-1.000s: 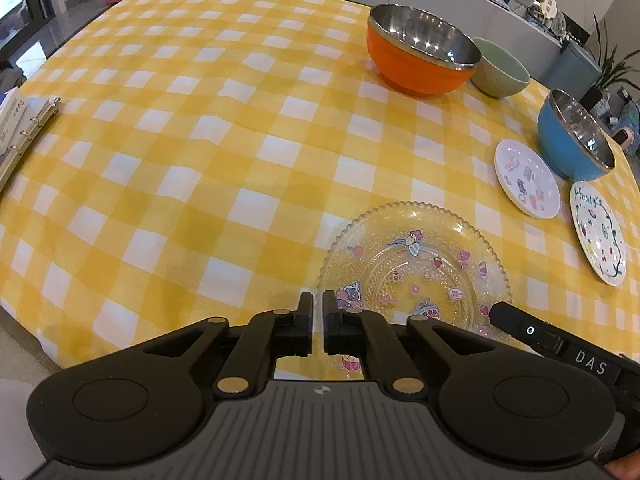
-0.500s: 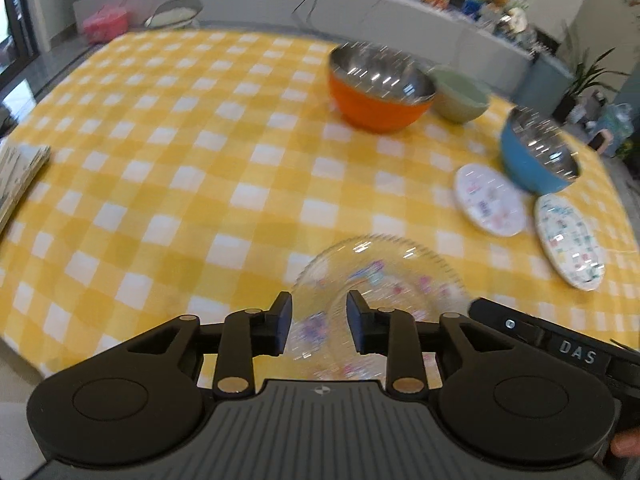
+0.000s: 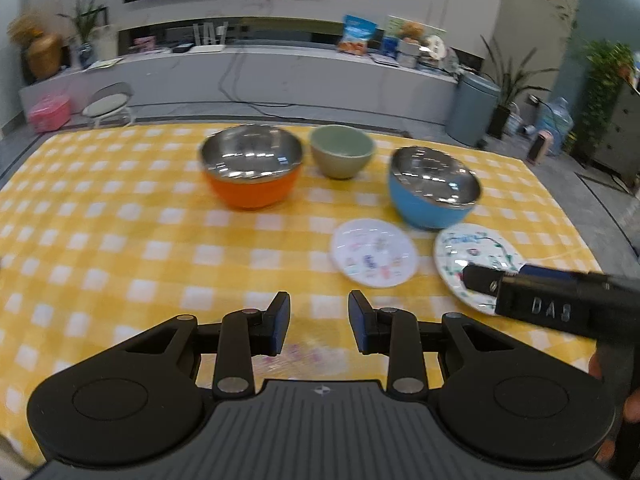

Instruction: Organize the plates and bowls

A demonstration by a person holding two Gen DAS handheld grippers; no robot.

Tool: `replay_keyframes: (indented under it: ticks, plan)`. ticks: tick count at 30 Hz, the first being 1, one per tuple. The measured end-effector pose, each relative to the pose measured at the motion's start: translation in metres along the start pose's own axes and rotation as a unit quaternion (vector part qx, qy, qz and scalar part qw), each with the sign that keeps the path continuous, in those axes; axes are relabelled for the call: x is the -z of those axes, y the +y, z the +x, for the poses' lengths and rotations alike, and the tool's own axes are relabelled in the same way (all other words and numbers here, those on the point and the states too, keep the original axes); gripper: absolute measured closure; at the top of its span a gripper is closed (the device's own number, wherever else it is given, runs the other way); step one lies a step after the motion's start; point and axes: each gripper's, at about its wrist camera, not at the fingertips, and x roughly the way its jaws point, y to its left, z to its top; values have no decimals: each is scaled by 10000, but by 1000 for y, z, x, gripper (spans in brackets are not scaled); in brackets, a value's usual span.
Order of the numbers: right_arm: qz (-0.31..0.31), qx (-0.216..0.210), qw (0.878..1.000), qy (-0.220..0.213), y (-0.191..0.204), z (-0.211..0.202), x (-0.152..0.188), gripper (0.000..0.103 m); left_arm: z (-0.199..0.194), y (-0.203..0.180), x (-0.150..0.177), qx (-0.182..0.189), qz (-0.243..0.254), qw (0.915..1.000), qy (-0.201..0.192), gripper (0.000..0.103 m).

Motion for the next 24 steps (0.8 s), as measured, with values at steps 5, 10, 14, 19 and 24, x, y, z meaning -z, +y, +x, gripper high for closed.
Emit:
replay_keyframes:
  ticks: [5, 10, 14, 19, 24]
  plan:
    - [86, 645, 9978, 93, -49, 5, -21, 33, 22, -28, -12, 515, -173, 9980, 315, 62]
    - [823, 765, 9929, 397, -107, 17, -30, 33, 48, -58, -12, 839, -153, 9948, 555, 53]
    - [1665, 846, 9809, 549, -138, 25, -27, 33, 66, -70, -12, 1216, -403, 9889, 749, 43]
    - [2387, 432, 9681, 628, -163, 30, -30, 33, 88, -85, -12, 1281, -664, 9854, 902, 40]
    - [2440, 905, 9637, 595, -184, 37, -33, 33, 106, -90, -11, 1256, -828, 9838, 978, 40]
